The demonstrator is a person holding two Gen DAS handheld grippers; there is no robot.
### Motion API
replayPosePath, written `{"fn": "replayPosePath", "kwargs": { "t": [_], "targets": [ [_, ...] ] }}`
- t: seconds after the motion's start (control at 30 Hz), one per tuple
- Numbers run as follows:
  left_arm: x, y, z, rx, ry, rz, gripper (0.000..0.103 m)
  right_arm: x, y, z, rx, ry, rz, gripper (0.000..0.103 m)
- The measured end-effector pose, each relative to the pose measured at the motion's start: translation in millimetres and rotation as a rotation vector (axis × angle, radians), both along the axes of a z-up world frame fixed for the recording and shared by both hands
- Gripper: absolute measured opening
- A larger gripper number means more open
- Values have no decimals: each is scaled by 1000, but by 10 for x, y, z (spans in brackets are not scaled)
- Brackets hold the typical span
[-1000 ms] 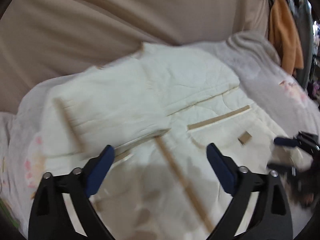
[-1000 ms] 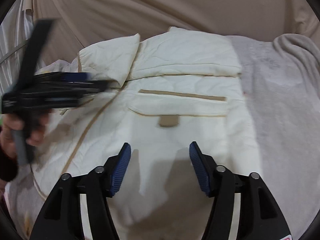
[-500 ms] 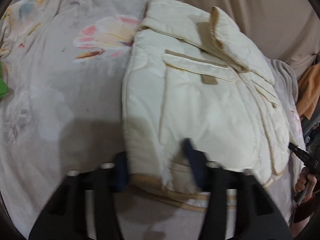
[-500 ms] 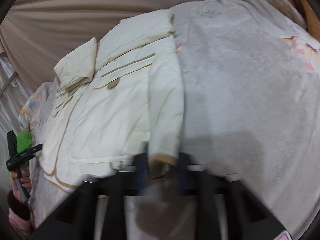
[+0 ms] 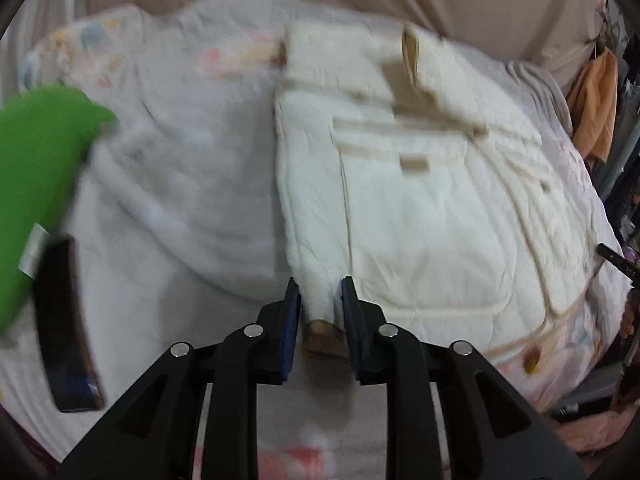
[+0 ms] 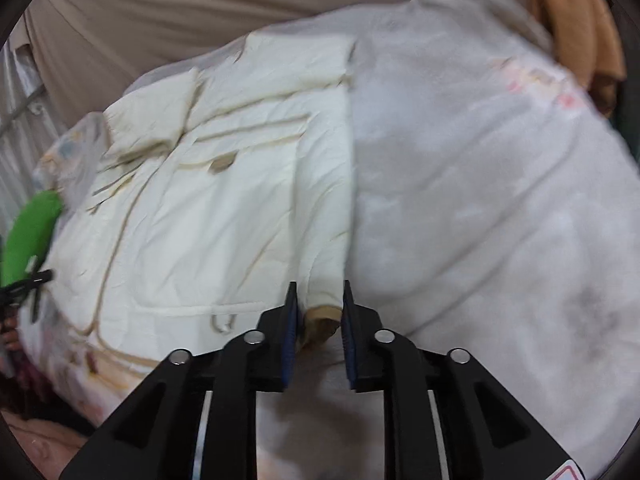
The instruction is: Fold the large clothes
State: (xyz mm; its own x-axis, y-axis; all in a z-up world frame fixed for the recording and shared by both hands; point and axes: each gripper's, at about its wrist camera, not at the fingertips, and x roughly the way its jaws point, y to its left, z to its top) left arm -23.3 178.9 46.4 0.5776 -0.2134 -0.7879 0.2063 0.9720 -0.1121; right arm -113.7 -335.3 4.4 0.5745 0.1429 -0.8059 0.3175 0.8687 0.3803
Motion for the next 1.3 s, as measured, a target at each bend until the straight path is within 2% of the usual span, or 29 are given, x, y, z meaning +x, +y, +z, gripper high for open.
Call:
{"fn": "replayPosePath", "kwargs": {
  "t": [0.03,0.07,0.1,0.13,0.17,0.27,0.33,0.43,0.5,0.53,0.57,0.6,0.63,0.67,0.7,0.77,0.8,0.83,0.87,0.93,0.97,1.03,1.13,1.2,1.27,1.3],
  "targets": [
    [16,-2,169,13,-63,20,24,17,1,159,-63,-40,-25,31],
    [50,-30,346,33,-136,40,32,79,26,364,-114,-116,-30,41],
    [105,-69,507,40,-204,47,45,208,94,591,-128,-226,10,49],
    [196,-117,628,37,-254,50,50,395,180,734,-118,-298,80,62],
    [305,-167,711,31,-285,59,56,566,277,811,-114,-332,142,65],
    [761,-325,709,-7,-261,52,56,1375,865,890,-179,-369,387,63],
    [1122,-455,564,-20,-202,70,56,1808,1218,815,-234,-358,480,63],
    [1578,-599,268,21,-129,99,56,2343,1748,647,-259,-332,597,62],
    [1794,-647,94,38,-95,123,56,2608,1989,509,-253,-305,657,58],
    [1883,-662,20,45,-78,126,56,2693,2083,460,-246,-292,672,43],
    [1955,-675,-40,53,-66,130,56,2784,2107,415,-225,-280,677,9],
    [2025,-672,-96,69,-57,148,56,2888,2004,401,-174,-261,633,4],
    [2078,-671,-145,84,-48,153,56,2948,1849,413,-105,-266,586,4],
    [2125,-661,-199,96,-39,155,56,2955,1536,458,-2,-295,497,4],
    [2141,-647,-240,100,-32,158,56,2927,1263,495,56,-311,413,4],
    [2168,-628,-337,106,-17,145,57,2760,551,399,205,-303,201,5],
    [2182,-622,-372,114,-18,140,58,2667,279,288,237,-272,115,5],
    [2178,-638,-400,125,-22,132,58,2590,70,157,226,-219,49,7],
    [2176,-652,-407,136,-28,131,58,2504,-118,-24,187,-140,5,16],
    [2158,-668,-387,142,-34,132,57,2355,-328,-241,136,-44,-65,16],
    [2144,-661,-355,131,-31,135,56,2263,-430,-299,156,-33,-85,16],
    [2106,-624,-230,81,-30,133,56,2126,-580,-259,216,-90,-114,19],
    [2048,-627,63,23,-76,112,59,2145,-716,-85,239,-181,-127,57],
    [2045,-687,256,15,-129,110,70,2292,-703,-2,251,-214,-103,59],
    [2111,-765,354,15,-155,116,74,2487,-654,-28,267,-205,-64,66],
    [2178,-821,366,19,-153,119,74,2641,-585,-86,272,-177,-34,66]
  ]
}}
